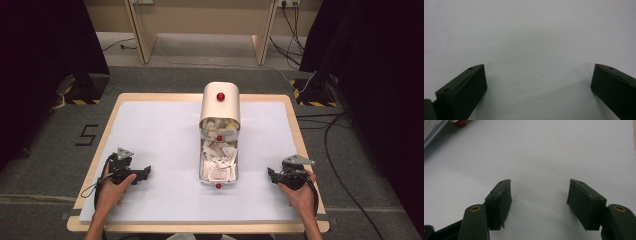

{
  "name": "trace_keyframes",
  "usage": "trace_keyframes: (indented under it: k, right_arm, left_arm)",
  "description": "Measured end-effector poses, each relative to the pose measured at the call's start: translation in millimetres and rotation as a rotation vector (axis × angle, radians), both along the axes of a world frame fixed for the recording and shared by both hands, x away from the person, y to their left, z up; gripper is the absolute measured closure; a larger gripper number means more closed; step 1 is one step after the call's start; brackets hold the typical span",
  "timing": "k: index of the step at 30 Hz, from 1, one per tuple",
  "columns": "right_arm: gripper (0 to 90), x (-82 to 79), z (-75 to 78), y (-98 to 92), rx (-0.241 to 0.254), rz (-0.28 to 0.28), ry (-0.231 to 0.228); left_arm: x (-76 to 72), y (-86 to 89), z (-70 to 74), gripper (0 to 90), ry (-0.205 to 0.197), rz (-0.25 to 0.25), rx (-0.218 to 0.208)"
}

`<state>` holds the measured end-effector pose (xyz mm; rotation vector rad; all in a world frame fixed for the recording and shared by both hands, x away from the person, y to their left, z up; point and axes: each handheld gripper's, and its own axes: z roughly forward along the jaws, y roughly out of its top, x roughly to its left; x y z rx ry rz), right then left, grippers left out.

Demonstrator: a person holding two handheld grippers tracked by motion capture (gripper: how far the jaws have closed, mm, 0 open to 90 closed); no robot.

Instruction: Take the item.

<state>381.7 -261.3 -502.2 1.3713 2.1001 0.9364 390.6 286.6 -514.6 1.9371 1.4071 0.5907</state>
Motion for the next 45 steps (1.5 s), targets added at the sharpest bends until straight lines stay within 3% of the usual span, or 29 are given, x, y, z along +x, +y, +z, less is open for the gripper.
trace_keyframes:
  k: [7, 15, 22, 30, 45]
  right_arm:
    - [35.9, -0.1, 0.1, 0.1, -0.001, -0.001, -0.001]
    - [33.4, 0.4, 1.7, 0.8, 0.040, -0.009, 0.001]
    - [33.9, -2.4, 13.1, 4.5, 0.081, 0.008, -0.062]
    - [38.3, -8.4, 31.0, 17.9, 0.097, 0.072, -0.125]
    - [43.2, -21.5, 58.8, 42.4, 0.133, 0.182, -0.171]
  left_arm:
    - [0.1, 0.0, 0.0, 0.0, 0.000, 0.000, 0.000]
    - [0.1, 0.1, 0.0, 0.0, 0.001, 0.000, -0.001]
    - [0.1, 0.1, 0.0, 0.0, 0.000, 0.000, -0.001]
    - [0.1, 0.1, 0.0, 0.0, 0.000, 0.000, -0.001]
    - [0.1, 0.1, 0.0, 0.0, 0.001, 0.000, -0.001]
